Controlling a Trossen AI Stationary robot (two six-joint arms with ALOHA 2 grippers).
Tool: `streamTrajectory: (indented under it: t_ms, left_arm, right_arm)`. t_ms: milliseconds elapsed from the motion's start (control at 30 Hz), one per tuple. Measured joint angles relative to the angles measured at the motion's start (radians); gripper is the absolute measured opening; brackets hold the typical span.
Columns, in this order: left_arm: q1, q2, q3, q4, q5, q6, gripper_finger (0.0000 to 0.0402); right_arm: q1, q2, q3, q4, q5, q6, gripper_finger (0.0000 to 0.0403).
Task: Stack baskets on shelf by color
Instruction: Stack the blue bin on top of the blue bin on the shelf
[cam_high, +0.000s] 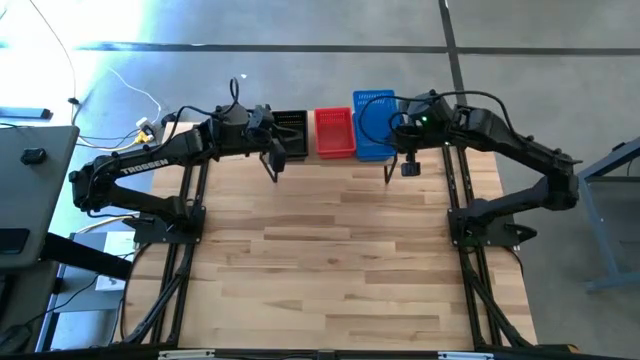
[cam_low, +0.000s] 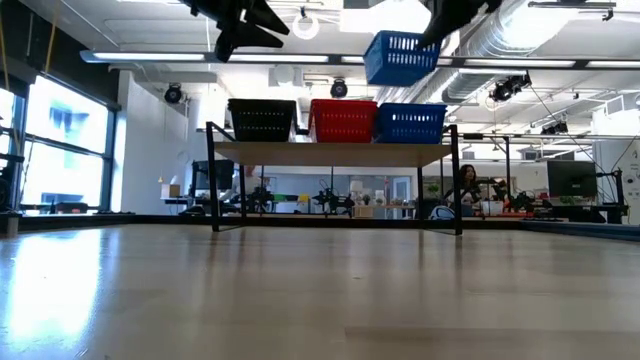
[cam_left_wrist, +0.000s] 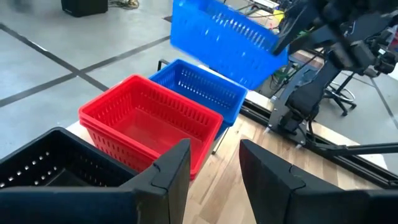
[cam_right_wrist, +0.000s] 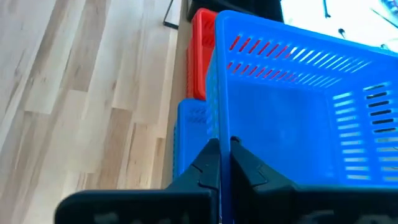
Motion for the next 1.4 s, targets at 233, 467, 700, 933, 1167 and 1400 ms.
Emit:
streamTrajectory:
  t_ms: [233,467,700,933,1167,1400]
  left_arm:
    - [0.000,0.000,0.000,0.000,0.000,0.000,0.0127]
    - [0.000,0.000,0.000,-0.001,0.000,0.000,0.0127]
    - [0.000,0.000,0.000,-0.001,0.000,-0.001,0.0127]
    - [0.000,0.000,0.000,-0.002,0.001,-0.003,0.0127]
    - [0.000,0.000,0.000,-0.010,0.001,-0.003,0.0127]
    - [-0.001,0.000,0.000,-0.009,0.001,-0.003,0.0127]
  right_arm:
    - [-0.072,-0.006,-0.128,0.103,-0.075,-0.047,0.0000]
    - [-0.103,-0.006,-0.195,0.128,-0.081,-0.037,0.0000]
    - [-0.103,-0.005,-0.214,0.142,-0.081,-0.037,0.0000]
    - [-0.103,0.037,-0.214,0.129,-0.075,-0.013,0.0000]
    - [-0.106,0.065,-0.214,0.131,-0.017,0.022,0.0000]
    - [-0.106,0.065,-0.214,0.134,-0.025,0.032,0.0000]
